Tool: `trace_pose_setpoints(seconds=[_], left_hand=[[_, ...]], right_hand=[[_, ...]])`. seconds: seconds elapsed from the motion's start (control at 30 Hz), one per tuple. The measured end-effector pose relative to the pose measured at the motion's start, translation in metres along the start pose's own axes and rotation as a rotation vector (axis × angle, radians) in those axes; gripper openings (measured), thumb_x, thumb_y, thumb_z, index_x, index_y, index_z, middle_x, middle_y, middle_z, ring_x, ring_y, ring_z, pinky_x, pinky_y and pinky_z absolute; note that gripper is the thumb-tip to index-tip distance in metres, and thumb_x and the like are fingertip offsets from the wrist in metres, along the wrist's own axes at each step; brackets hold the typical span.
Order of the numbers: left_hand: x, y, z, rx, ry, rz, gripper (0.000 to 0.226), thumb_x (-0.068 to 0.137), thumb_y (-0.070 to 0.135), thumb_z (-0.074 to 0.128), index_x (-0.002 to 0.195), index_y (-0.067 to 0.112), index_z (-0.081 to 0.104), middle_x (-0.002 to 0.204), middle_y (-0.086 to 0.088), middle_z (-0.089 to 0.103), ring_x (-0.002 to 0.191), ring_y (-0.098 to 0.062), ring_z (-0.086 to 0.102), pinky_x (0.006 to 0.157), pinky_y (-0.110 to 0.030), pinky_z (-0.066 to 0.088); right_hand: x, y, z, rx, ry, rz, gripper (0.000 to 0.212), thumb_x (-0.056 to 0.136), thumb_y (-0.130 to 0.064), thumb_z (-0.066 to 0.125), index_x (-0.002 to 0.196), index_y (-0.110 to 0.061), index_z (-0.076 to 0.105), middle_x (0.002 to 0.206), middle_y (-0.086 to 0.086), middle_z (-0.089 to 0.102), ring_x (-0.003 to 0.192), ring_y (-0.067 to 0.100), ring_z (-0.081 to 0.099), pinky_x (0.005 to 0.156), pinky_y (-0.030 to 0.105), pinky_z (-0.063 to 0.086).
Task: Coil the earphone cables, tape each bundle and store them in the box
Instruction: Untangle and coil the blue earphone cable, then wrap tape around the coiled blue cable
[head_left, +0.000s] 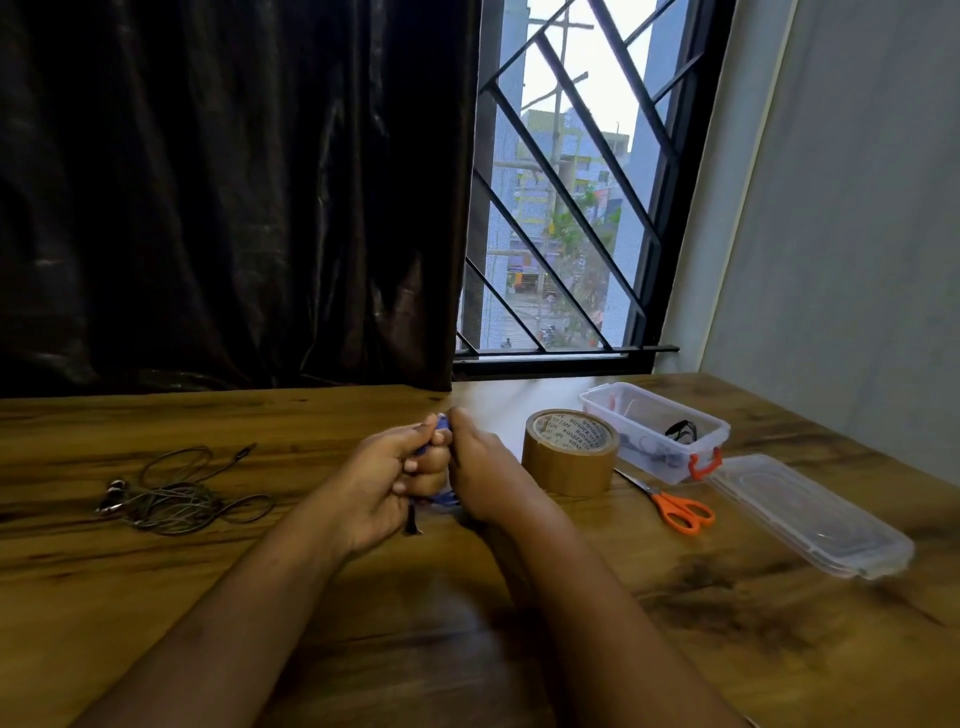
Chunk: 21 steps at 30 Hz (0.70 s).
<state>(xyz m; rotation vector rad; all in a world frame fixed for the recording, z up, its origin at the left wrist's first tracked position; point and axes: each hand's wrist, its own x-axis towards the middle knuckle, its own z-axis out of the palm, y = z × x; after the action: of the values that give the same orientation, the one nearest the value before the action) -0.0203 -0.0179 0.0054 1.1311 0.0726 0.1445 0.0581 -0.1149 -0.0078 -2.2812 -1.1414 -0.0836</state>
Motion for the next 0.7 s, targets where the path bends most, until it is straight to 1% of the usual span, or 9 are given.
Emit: trace_pose_setpoints(seconds=[0.1, 0.17, 0.2, 0.27, 0.33, 0.43, 0.53, 0.6, 0.7], left_hand=[[0.003, -0.004, 0.001, -0.02, 0.068, 0.114, 0.027, 0.099, 0.025, 0.035, 0.082, 0.01, 0.049, 0.058, 0.0, 0.045, 0.034, -0.003, 0.025, 0.041, -0.017, 0.014], [0.004, -0.006, 0.002, -0.045, 0.092, 0.155, 0.021, 0.097, 0.023, 0.039, 0.086, 0.01, 0.051, 0.083, -0.011, 0.054, 0.032, -0.002, 0.026, 0.037, -0.014, 0.019], [0.004, -0.007, 0.004, -0.03, 0.101, 0.165, 0.018, 0.096, 0.021, 0.042, 0.087, 0.009, 0.052, 0.095, -0.016, 0.051, 0.031, -0.002, 0.025, 0.034, -0.013, 0.021], [0.002, -0.009, 0.007, 0.07, 0.138, 0.172, 0.012, 0.09, 0.02, 0.048, 0.096, 0.012, 0.055, 0.106, -0.01, 0.048, 0.035, -0.003, 0.024, 0.037, -0.016, 0.023], [0.0, -0.01, 0.009, 0.16, 0.169, 0.162, 0.023, 0.092, 0.021, 0.048, 0.114, 0.022, 0.051, 0.105, -0.001, 0.056, 0.039, -0.005, 0.023, 0.042, -0.019, 0.023], [0.005, -0.013, 0.007, 0.282, 0.191, 0.165, 0.035, 0.096, 0.021, 0.044, 0.129, 0.031, 0.037, 0.11, 0.002, 0.06, 0.041, -0.005, 0.024, 0.047, -0.025, 0.019], [0.008, -0.015, 0.004, 0.38, 0.241, 0.193, 0.057, 0.099, 0.013, 0.04, 0.143, 0.036, 0.013, 0.121, 0.002, 0.06, 0.038, -0.003, 0.027, 0.042, -0.019, 0.023], [0.009, -0.016, 0.003, 0.422, 0.252, 0.205, 0.067, 0.1, 0.008, 0.038, 0.146, 0.038, 0.002, 0.123, 0.003, 0.06, 0.038, -0.002, 0.027, 0.04, -0.016, 0.025], [0.01, -0.017, 0.002, 0.474, 0.262, 0.217, 0.073, 0.098, -0.001, 0.037, 0.146, 0.041, 0.0, 0.125, -0.004, 0.058, 0.038, -0.002, 0.026, 0.038, -0.015, 0.025]], right_hand=[[0.0, 0.001, -0.006, -0.001, -0.048, -0.004, 0.019, 0.099, -0.023, 0.041, 0.117, -0.02, 0.044, 0.115, 0.009, 0.059, 0.107, 0.029, 0.055, 0.095, 0.048, 0.042], [-0.002, 0.005, -0.02, 0.003, -0.044, 0.02, 0.023, 0.099, -0.03, 0.042, 0.12, -0.025, 0.052, 0.121, 0.005, 0.057, 0.112, 0.025, 0.052, 0.1, 0.048, 0.039], [-0.004, 0.01, -0.029, -0.002, -0.014, 0.043, 0.024, 0.099, -0.03, 0.044, 0.119, -0.026, 0.056, 0.121, 0.004, 0.056, 0.112, 0.024, 0.053, 0.1, 0.048, 0.04], [-0.008, 0.021, -0.05, -0.137, 0.051, 0.121, 0.023, 0.097, -0.024, 0.049, 0.116, -0.032, 0.06, 0.12, 0.0, 0.056, 0.108, 0.022, 0.055, 0.098, 0.045, 0.042], [-0.016, 0.033, -0.068, -0.334, 0.066, 0.204, 0.026, 0.091, -0.024, 0.056, 0.114, -0.036, 0.06, 0.121, -0.003, 0.058, 0.109, 0.021, 0.056, 0.095, 0.037, 0.043], [-0.023, 0.037, -0.073, -0.37, 0.041, 0.234, 0.022, 0.085, -0.032, 0.062, 0.106, -0.036, 0.064, 0.117, -0.004, 0.062, 0.107, 0.02, 0.058, 0.09, 0.033, 0.044], [-0.019, 0.036, -0.061, -0.37, 0.184, 0.225, 0.019, 0.085, -0.022, 0.055, 0.099, -0.027, 0.066, 0.105, 0.0, 0.067, 0.098, 0.022, 0.062, 0.084, 0.033, 0.047], [-0.015, 0.036, -0.055, -0.373, 0.242, 0.234, 0.017, 0.082, -0.016, 0.055, 0.091, -0.02, 0.068, 0.094, 0.004, 0.069, 0.091, 0.025, 0.064, 0.082, 0.034, 0.051], [-0.013, 0.037, -0.05, -0.428, 0.272, 0.24, 0.015, 0.078, -0.012, 0.057, 0.085, -0.015, 0.07, 0.088, 0.007, 0.069, 0.085, 0.027, 0.065, 0.081, 0.035, 0.053]])
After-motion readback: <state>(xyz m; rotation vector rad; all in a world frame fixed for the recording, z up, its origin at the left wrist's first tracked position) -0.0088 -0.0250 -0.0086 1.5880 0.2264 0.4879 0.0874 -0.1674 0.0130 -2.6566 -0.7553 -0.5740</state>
